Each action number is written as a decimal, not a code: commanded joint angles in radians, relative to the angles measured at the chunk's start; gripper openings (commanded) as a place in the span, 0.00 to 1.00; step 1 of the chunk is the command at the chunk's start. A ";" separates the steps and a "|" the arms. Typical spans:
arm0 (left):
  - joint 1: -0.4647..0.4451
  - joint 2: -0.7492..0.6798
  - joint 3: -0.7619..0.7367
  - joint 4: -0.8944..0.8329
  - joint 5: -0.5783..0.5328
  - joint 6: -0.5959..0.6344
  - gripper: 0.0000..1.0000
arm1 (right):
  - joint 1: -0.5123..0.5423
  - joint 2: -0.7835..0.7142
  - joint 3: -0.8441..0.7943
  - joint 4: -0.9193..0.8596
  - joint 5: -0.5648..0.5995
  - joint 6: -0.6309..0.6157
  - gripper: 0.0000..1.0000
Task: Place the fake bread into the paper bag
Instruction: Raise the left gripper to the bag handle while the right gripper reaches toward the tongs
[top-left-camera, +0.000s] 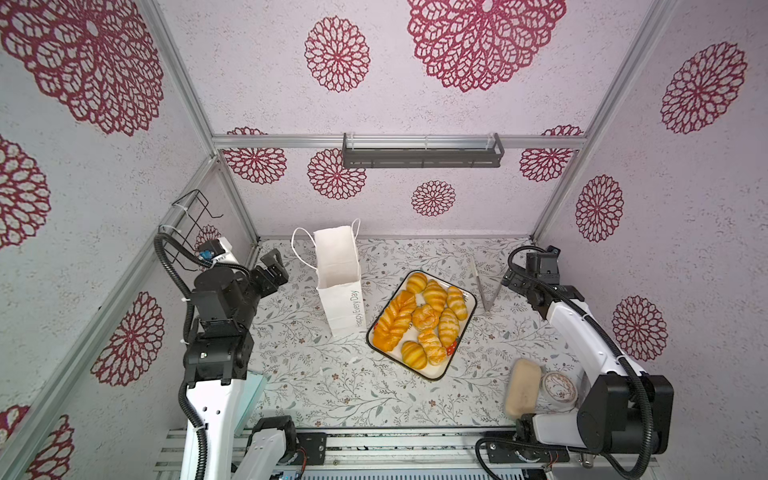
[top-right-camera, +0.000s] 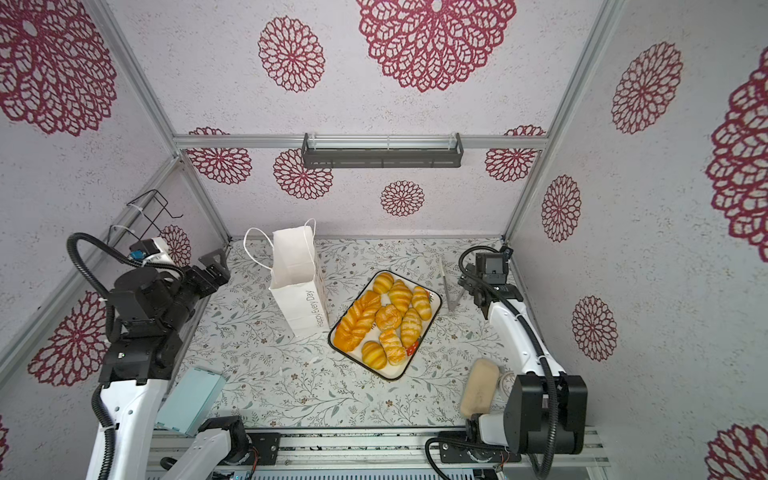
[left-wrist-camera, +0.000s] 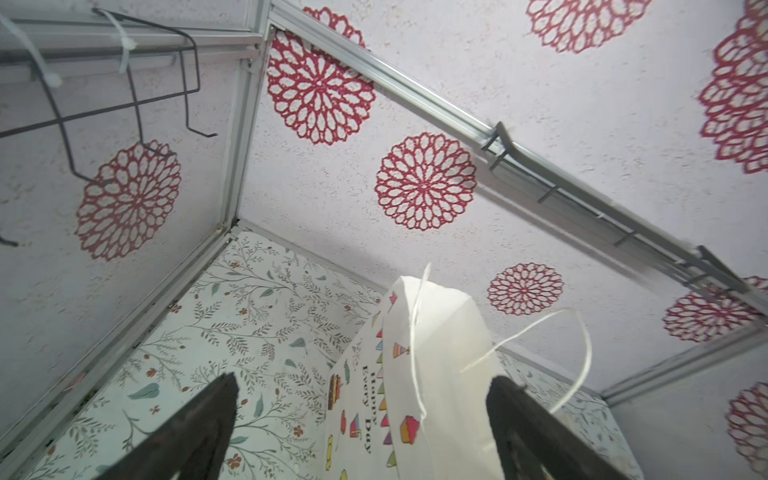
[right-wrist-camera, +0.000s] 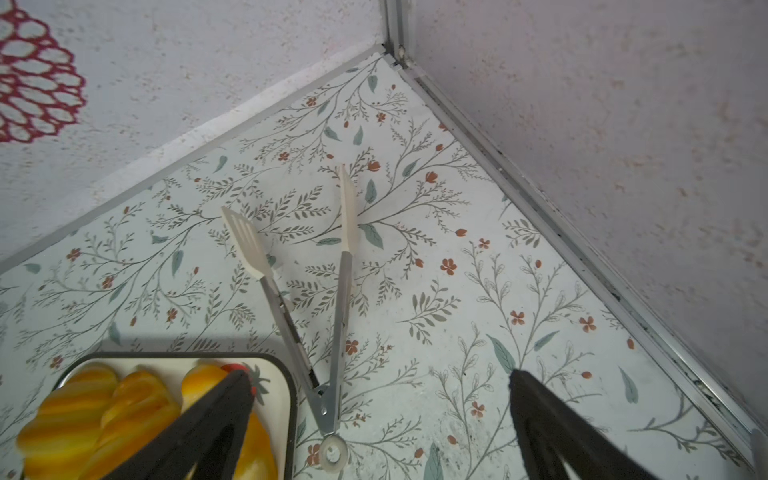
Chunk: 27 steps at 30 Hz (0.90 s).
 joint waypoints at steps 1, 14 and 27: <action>0.066 0.099 0.067 -0.128 0.246 0.026 0.97 | 0.006 -0.017 0.025 -0.037 -0.124 -0.038 0.99; 0.092 0.240 -0.012 0.219 0.527 -0.123 0.98 | 0.043 0.046 0.029 -0.059 -0.170 -0.051 0.99; 0.095 0.300 -0.068 0.285 0.602 -0.141 0.57 | 0.062 0.116 0.044 -0.062 -0.138 -0.047 0.99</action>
